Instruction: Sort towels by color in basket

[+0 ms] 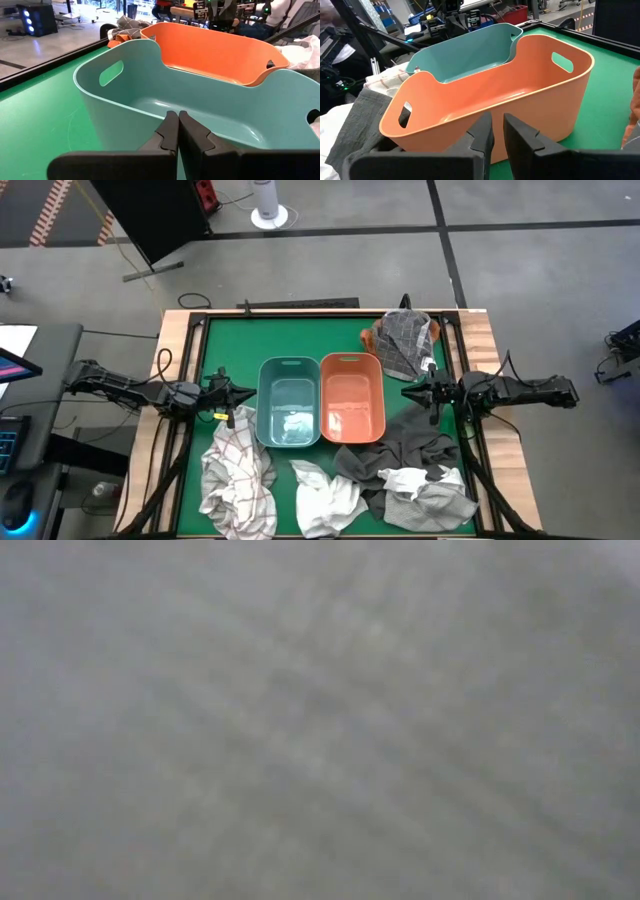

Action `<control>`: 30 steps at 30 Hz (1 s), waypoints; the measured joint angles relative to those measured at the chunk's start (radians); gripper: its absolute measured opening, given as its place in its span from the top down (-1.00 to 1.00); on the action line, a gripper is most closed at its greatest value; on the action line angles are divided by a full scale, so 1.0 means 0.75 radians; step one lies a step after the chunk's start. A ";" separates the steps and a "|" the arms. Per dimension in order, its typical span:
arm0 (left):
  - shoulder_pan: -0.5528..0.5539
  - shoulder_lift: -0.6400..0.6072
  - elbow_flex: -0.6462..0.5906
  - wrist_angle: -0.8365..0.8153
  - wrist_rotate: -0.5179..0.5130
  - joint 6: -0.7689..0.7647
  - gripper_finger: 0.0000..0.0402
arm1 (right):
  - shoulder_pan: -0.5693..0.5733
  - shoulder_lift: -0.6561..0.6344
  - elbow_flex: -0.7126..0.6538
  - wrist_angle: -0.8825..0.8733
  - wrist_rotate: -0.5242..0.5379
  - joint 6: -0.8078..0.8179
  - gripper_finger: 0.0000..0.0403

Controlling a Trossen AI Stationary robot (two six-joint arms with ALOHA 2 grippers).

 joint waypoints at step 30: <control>0.020 0.000 0.001 0.132 -0.098 0.147 0.99 | 0.000 -0.006 -0.005 0.159 -0.001 0.163 0.62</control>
